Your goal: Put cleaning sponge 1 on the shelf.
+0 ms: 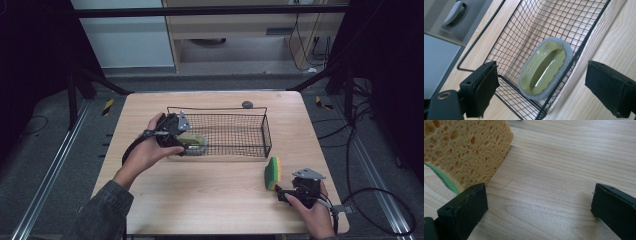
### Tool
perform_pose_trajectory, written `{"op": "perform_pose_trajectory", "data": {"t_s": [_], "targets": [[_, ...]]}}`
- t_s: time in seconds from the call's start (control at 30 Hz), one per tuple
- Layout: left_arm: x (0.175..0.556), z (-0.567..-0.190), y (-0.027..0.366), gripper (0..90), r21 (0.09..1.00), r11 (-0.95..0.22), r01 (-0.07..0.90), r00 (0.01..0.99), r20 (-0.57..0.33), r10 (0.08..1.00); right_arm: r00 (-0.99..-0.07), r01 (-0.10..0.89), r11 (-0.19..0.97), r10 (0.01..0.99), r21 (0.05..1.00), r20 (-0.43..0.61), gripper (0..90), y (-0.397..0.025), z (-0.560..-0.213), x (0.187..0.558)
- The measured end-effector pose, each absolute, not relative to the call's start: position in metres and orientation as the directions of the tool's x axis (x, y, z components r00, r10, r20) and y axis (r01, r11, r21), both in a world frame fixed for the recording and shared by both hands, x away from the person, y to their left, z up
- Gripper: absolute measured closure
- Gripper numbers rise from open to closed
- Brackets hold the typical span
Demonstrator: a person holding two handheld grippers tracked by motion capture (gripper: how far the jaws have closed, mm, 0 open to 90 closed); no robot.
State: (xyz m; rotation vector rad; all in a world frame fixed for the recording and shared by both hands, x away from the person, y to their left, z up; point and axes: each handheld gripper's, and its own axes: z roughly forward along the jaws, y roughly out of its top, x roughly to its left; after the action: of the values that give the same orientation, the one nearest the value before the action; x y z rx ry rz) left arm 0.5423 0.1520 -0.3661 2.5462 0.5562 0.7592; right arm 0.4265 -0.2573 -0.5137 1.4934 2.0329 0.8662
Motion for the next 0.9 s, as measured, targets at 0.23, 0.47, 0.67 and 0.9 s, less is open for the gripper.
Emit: {"op": "perform_pose_trajectory", "data": {"t_s": [0.23, 0.47, 0.67, 0.9], "targets": [[0.527, -0.369, 0.169, 6.3, 0.562, -0.772, 0.296, 0.742, 0.374, 0.556, -0.296, 0.658, 0.207, 0.955, 0.724, -0.004, 0.7, -0.257, -0.514, 0.426], [0.519, -0.376, 0.190, 4.6, 0.615, -0.714, 0.334, 0.717, 0.327, 0.616, -0.296, 0.659, 0.207, 0.955, 0.724, -0.004, 0.7, -0.257, -0.514, 0.426], [0.510, -0.385, 0.214, 4.6, 0.668, -0.644, 0.374, 0.682, 0.273, 0.679, -0.294, 0.659, 0.204, 0.956, 0.723, -0.002, 0.7, -0.257, -0.514, 0.426], [0.505, -0.409, 0.245, 4.7, 0.666, -0.598, 0.446, 0.627, 0.244, 0.740, -0.295, 0.659, 0.206, 0.956, 0.724, -0.004, 0.7, -0.257, -0.514, 0.426]]}}
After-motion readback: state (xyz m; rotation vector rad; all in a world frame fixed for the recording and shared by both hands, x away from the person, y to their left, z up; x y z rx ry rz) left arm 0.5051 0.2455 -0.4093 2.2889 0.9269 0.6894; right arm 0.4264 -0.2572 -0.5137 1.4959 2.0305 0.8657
